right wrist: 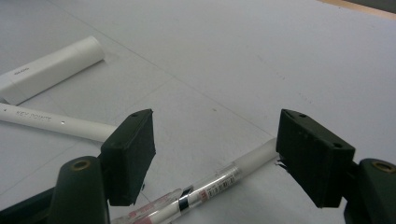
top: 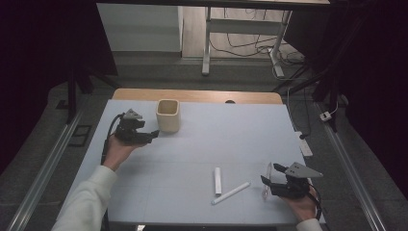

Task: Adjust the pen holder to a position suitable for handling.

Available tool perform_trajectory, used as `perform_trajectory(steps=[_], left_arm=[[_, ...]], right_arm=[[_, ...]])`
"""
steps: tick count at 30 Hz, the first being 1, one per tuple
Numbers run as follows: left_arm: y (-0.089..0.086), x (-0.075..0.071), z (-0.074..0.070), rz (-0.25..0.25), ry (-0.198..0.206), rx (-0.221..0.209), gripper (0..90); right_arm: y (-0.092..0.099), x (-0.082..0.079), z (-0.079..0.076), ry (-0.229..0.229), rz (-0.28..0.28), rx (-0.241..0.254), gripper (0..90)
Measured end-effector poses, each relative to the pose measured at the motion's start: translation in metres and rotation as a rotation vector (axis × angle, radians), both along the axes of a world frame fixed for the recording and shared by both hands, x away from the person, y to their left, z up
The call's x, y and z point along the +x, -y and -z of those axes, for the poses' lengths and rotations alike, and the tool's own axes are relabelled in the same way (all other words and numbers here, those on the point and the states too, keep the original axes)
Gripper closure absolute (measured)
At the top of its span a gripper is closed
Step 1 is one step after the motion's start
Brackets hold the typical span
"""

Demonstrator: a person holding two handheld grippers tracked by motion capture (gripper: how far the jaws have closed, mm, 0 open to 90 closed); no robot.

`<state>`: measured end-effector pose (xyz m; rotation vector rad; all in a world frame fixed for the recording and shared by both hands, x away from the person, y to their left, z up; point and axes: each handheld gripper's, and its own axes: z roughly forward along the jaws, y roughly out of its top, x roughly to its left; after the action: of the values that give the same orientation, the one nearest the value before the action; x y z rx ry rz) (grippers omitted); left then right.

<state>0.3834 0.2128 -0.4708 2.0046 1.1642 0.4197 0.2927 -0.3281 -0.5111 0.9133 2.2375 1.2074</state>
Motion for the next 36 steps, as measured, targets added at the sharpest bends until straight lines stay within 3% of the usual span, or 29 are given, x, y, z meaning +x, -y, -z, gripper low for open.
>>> perform_trajectory(steps=[24, 36], left_arm=[[-0.011, 0.033, 0.004, -0.086, -0.053, 0.018, 27.5], [-0.011, 0.048, 0.009, -0.114, -0.075, 0.044, 37.1]], right_arm=[[-0.002, 0.001, 0.002, -0.006, -0.001, -0.014, 27.8], [-0.002, 0.001, 0.002, -0.005, -0.003, -0.011, 27.8]])
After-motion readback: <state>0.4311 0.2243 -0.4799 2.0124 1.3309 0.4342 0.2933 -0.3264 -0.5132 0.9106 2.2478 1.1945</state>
